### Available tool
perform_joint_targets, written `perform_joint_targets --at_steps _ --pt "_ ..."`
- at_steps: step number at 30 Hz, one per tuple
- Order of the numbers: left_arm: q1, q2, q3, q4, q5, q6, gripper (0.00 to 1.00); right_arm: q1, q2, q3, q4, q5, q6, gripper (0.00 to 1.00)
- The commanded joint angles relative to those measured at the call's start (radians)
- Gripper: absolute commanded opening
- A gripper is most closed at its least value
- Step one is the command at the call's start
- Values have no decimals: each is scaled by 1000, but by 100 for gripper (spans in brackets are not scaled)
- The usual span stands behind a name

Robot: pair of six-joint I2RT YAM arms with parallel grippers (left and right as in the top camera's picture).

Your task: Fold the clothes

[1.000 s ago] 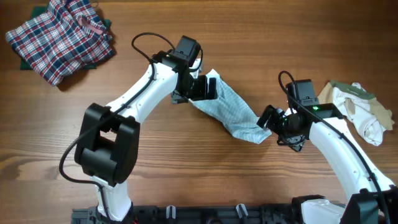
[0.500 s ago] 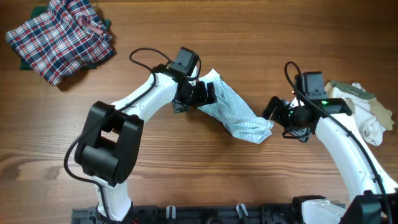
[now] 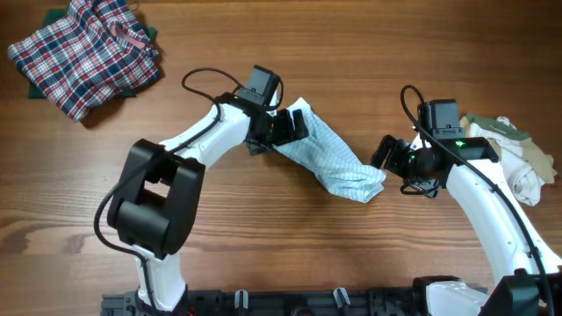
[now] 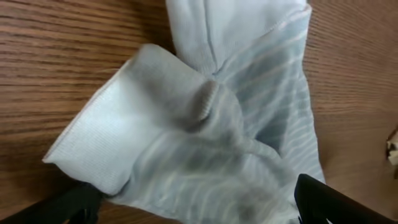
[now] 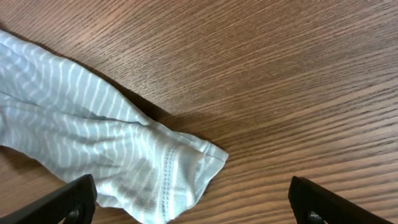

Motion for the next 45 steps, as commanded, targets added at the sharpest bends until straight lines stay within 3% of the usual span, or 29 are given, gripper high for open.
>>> perform_joint_targets --at_steps 1,3,5,6,9,13,16,28,41,45 --pt "23 51 -12 3 -12 -13 100 -4 9 24 -2 17 -13 100" --pt "31 51 -12 17 -12 -13 99 -4 9 24 -1 17 -13 100" --pt "35 51 -12 36 -11 -13 91 -4 9 24 0 18 -19 100" --pt "38 51 -12 45 -11 -13 75 -5 9 26 0 24 -39 100" --pt "41 51 -12 50 -12 -13 47 -4 9 44 -9 55 -39 100" --pt "41 51 -12 51 -12 -13 19 -4 9 56 -8 55 -39 100" --pt "43 51 -12 53 -12 -12 4 -4 9 56 -9 56 -39 100" --pt "42 -16 -8 82 -12 -13 4 -45 9 56 -10 69 -39 100" --pt "-23 -95 -8 274 -13 -59 4 -60 9 56 -16 69 -39 100" --pt "-60 -95 -8 368 -88 -59 4 -60 9 56 -24 69 -39 100"
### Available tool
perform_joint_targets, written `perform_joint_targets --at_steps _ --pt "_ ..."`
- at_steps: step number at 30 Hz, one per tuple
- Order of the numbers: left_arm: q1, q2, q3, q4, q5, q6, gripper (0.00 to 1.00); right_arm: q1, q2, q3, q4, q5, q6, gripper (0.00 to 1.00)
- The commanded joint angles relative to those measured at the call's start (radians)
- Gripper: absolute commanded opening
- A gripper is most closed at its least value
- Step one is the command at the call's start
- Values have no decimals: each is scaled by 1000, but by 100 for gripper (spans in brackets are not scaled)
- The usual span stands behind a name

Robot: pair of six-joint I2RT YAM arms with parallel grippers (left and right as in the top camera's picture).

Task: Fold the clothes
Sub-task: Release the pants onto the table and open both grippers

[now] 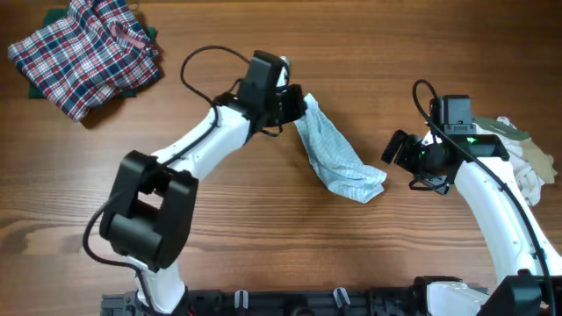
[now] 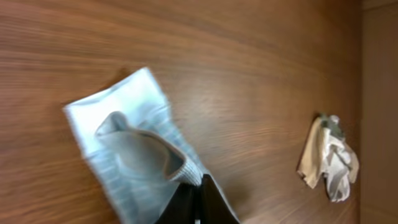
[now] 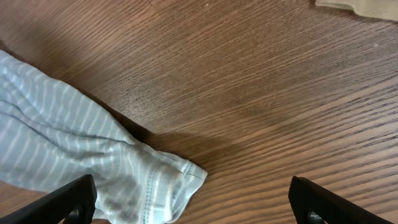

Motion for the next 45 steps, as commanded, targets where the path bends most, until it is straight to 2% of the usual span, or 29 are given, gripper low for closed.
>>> perform_joint_targets --at_steps 1,11,15,19,20,21,22,23,27,29,33,35,37,38,39,40,42,45 --pt "-31 -20 -3 47 -86 -14 4 -3 9 23 -6 17 -13 100" --pt "-36 3 -4 62 -309 -13 4 -3 9 22 -22 -9 -13 100" --pt "-36 39 -4 96 -321 -13 5 -3 9 22 -27 -10 -13 100" --pt "-36 59 -4 102 -329 -9 29 -3 9 22 -27 -37 -14 100" --pt "-36 59 -4 102 -334 -9 43 -3 9 22 -27 -44 -14 100" --pt "-35 59 -4 102 -337 -9 62 -3 9 22 -27 -48 -14 100" --pt "-35 59 -4 102 -337 -9 73 -3 9 22 -27 -51 -15 100" --pt "-35 59 -4 102 -336 -9 77 -3 9 22 -29 -52 -15 100" --pt "-35 58 -4 99 -336 -8 79 -3 9 22 -16 -142 -89 99" --pt "-33 53 -4 94 -336 7 79 -3 8 22 35 -297 -218 93" --pt "-30 21 -4 46 -336 97 79 -2 8 22 134 -411 -301 86" --pt "-19 -7 -4 -1 -335 97 79 1 8 23 211 -435 -302 80" --pt "-3 -40 -4 -70 -336 100 79 24 8 23 291 -436 -301 56" --pt "6 -53 -4 -100 -331 117 79 44 8 25 328 -428 -301 52" --pt "20 -72 -4 -146 -327 136 80 70 10 33 352 -390 -300 55" --pt "41 -100 -4 -210 -328 149 84 113 19 56 364 -301 -301 64" --pt "73 -136 -4 -285 -328 149 88 162 47 103 361 -215 -311 73" --pt "129 -180 -4 -389 -328 149 94 220 137 199 349 -168 -327 75"
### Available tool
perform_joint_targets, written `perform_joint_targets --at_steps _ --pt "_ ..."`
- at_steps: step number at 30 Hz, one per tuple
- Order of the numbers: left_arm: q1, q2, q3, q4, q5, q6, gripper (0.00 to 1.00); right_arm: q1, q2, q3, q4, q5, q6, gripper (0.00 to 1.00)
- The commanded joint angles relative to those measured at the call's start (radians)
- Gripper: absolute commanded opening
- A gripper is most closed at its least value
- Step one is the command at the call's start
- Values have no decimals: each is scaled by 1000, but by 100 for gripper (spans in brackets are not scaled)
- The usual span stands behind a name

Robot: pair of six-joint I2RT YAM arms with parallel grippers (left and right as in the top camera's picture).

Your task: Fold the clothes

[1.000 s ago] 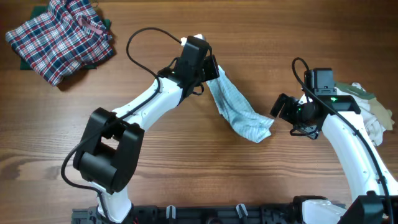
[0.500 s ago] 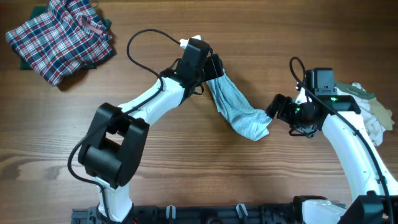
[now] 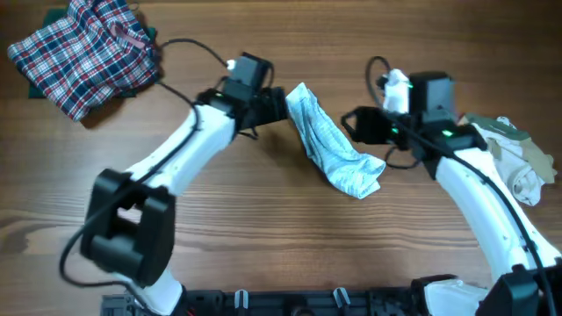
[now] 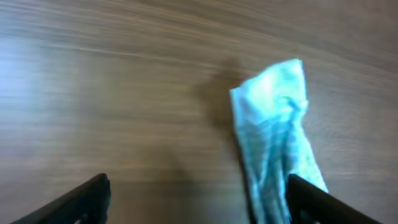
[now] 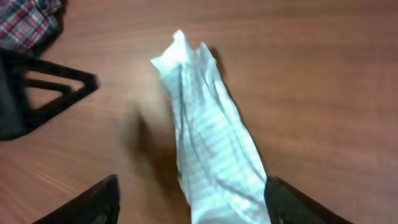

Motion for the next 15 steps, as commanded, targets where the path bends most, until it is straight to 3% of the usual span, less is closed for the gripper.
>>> perform_joint_targets --at_steps 1,7,15 --pt "72 -71 -3 -95 -13 26 96 56 119 138 -23 129 -31 76" --pt "141 -80 -3 -227 -14 26 100 107 323 298 -108 303 -90 75" --pt "148 -80 -3 -235 -14 26 100 220 455 313 -130 427 -150 69"
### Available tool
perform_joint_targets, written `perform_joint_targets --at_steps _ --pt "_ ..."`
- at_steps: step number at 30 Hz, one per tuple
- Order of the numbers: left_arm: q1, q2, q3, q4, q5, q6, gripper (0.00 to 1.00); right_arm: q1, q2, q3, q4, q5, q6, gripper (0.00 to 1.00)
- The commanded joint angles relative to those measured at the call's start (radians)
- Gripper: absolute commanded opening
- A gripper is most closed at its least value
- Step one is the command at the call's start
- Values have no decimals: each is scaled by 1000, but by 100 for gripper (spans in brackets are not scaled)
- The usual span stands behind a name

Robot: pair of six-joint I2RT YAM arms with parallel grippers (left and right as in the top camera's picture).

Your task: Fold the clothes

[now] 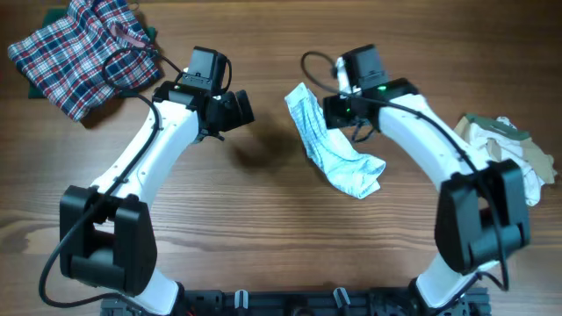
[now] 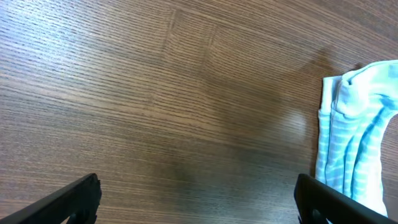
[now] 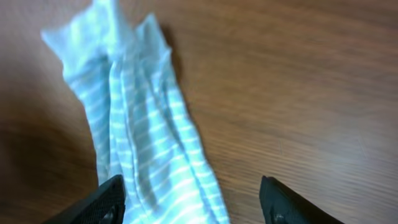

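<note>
A light blue striped garment (image 1: 332,147) lies crumpled in a long strip at the table's middle; it also shows in the right wrist view as a striped cloth (image 3: 146,137) and at the right edge of the left wrist view (image 2: 357,137). My right gripper (image 1: 335,112) stands open just over the garment's upper part, its fingertips (image 3: 106,196) astride the cloth. Left of the garment and apart from it, my left gripper (image 1: 237,110) is open over bare wood, with nothing between its fingers (image 2: 74,199).
A plaid red, white and blue cloth (image 1: 83,53) lies heaped on something green at the back left. A pile of cream and olive clothes (image 1: 514,154) sits at the right edge. The wooden table (image 1: 263,228) shows around them.
My left gripper has drawn farther left, away from the garment. My right gripper has come in over the garment's upper part, its fingers now astride the cloth. The garment lies much as before.
My left gripper was open over the garment's upper end, the right open near its lower end. Then the left was shut on that upper end, holding it up. Later it was open with the garment down; now it stands off left and the right is over the cloth.
</note>
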Motion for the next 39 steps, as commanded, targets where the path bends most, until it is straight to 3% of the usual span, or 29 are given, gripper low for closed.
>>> perform_joint_targets --at_steps 1,11,16,20,25,36,39 --pt "6 -19 -3 0 -10 12 100 71 32 24 -6 89 -46 70" --pt "6 -19 -3 -1 -10 12 100 135 94 24 -21 192 -39 69" --pt "5 -19 -3 0 -10 12 100 135 110 24 -16 192 -28 59" --pt "5 -19 -3 0 -10 12 100 135 110 24 -6 192 -19 46" --pt "5 -19 -3 0 -10 12 100 135 110 24 -5 192 -18 38" --pt "5 -19 -3 -1 -10 12 100 135 158 23 -6 182 -21 35" --pt "6 -19 -3 0 -11 12 100 135 158 23 -6 193 -19 29"
